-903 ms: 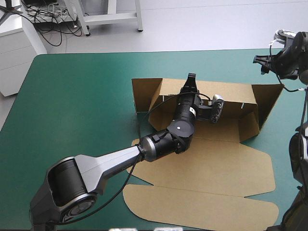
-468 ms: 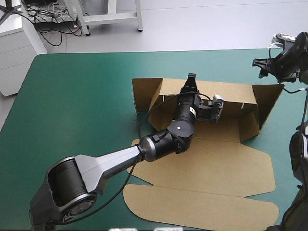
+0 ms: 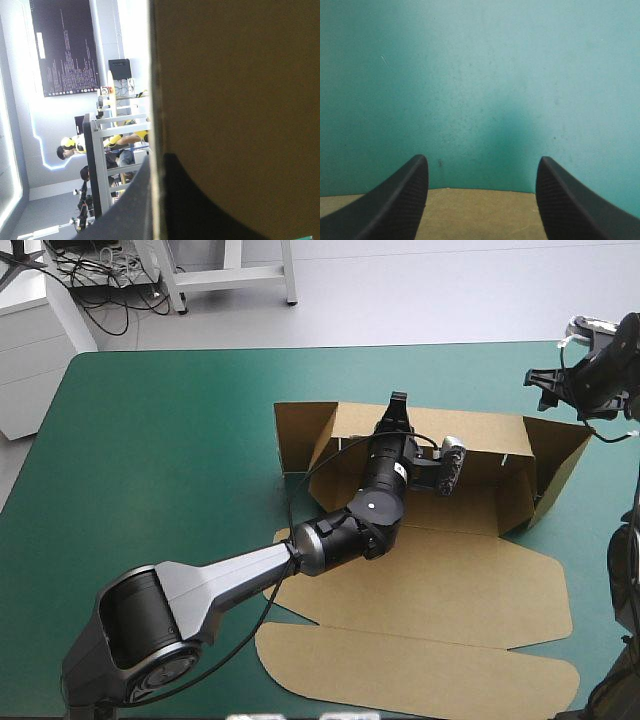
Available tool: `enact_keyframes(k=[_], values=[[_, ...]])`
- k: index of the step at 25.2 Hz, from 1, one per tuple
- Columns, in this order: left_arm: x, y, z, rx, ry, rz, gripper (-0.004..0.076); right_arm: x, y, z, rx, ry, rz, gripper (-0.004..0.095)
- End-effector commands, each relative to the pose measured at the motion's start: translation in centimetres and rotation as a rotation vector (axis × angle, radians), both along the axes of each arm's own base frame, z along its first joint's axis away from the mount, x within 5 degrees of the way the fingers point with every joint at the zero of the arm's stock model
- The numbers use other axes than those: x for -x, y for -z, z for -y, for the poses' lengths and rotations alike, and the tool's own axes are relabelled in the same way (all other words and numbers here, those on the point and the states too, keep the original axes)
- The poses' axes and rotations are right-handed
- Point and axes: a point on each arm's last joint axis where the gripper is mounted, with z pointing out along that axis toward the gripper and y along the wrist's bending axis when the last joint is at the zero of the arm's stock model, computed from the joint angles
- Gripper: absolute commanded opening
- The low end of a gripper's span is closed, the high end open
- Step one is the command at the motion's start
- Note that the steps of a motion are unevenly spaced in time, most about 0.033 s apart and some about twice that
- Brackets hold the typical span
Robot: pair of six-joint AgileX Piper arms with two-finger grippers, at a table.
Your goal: Fold the box
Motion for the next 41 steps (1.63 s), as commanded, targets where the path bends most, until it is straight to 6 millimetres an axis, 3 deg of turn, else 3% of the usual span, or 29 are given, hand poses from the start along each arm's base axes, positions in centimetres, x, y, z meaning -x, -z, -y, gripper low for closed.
enact_keyframes(k=[1, 13, 18, 25, 31, 41], values=[[0.7, -3.9, -0.7, 0.067, 0.008, 0.081, -0.001, 2.2, -3.3, -0.1, 0.021, -0.009, 0.077, 0.0575], [0.7, -3.9, -0.8, 0.069, 0.003, 0.08, -0.001, 5.0, -1.0, -0.5, 0.03, -0.043, -0.032, 0.0575], [0.7, -3.9, -0.8, 0.069, 0.003, 0.08, -0.001, 7.5, -0.3, -1.0, 0.039, -0.088, -0.071, 0.0575], [0.7, -3.8, -0.7, 0.068, 0.003, 0.078, -0.001, 10.4, 0.7, -1.7, 0.038, -0.103, -0.031, 0.0575], [0.3, -1.9, -0.1, 0.042, -0.007, 0.04, -0.001, 13.3, 1.7, -2.9, 0.005, -0.139, 0.096, 0.0575], [0.2, -1.0, 0.1, 0.018, -0.014, 0.035, -0.001, 14.9, 2.2, -3.8, 0.022, -0.284, 0.143, 0.0575]])
